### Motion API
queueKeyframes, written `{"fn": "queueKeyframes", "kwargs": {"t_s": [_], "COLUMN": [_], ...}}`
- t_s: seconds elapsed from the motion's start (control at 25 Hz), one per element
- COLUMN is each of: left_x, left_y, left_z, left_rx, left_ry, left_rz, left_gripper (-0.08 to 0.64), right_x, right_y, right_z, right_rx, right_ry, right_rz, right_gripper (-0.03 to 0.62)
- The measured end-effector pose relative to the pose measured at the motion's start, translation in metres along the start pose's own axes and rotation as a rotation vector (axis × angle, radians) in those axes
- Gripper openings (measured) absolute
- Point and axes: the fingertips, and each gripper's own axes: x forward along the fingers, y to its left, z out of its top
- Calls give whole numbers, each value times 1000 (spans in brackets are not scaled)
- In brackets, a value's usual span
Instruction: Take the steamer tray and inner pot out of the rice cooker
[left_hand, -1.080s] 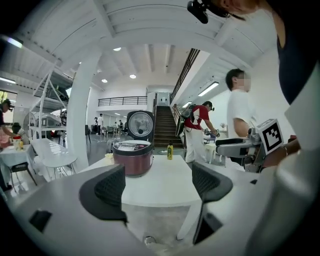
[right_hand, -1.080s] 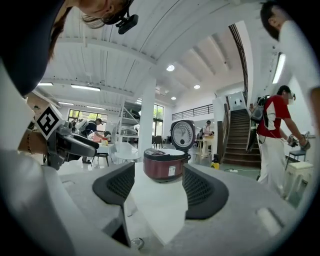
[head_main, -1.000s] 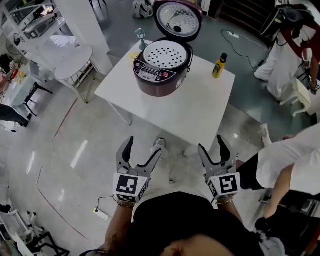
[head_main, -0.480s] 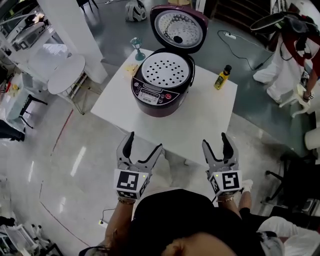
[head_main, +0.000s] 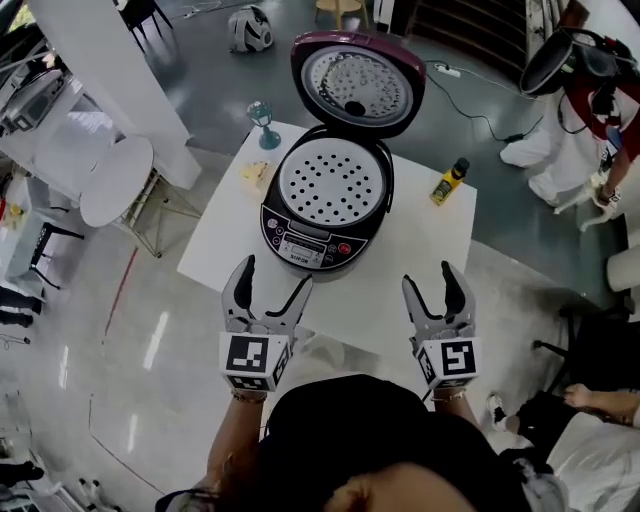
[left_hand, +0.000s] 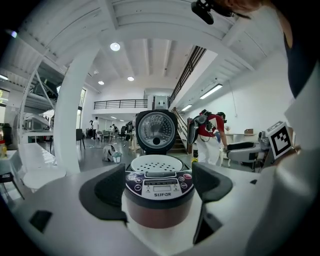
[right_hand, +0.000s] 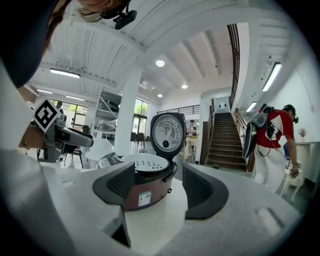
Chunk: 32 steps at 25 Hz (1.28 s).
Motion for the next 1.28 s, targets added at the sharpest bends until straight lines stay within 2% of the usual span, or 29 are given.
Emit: {"fn": "queueKeyframes", "kwargs": {"t_s": [0.28, 0.52, 0.76, 0.84, 0.92, 1.08, 1.28], "left_x": [50, 90, 132, 146, 161, 188, 214], "left_y": [42, 73, 82, 86, 90, 94, 96], "left_z": [11, 17, 31, 29, 23, 10, -6], "left_rx": [23, 32, 61, 94, 147, 269, 343], "left_ry": [6, 35, 66, 108, 187, 337, 462], "left_rz": [-23, -43, -82, -84, -86, -99, -151], "left_gripper": [397, 397, 397, 397, 397, 397, 397], "right_x": [52, 95, 135, 151, 168, 200, 234], "right_y": [-13, -20, -28, -31, -32, -37, -37], "right_z": [6, 6, 14, 12, 7, -5, -6], "right_rx": [40, 3, -17, -39, -79, -222, -309], "right_ry": [23, 54, 88, 129, 196, 325, 391], "right_rz": [-83, -118, -137, -141, -137, -117, -74], "right_gripper": [293, 293, 293, 293, 293, 293, 293]}}
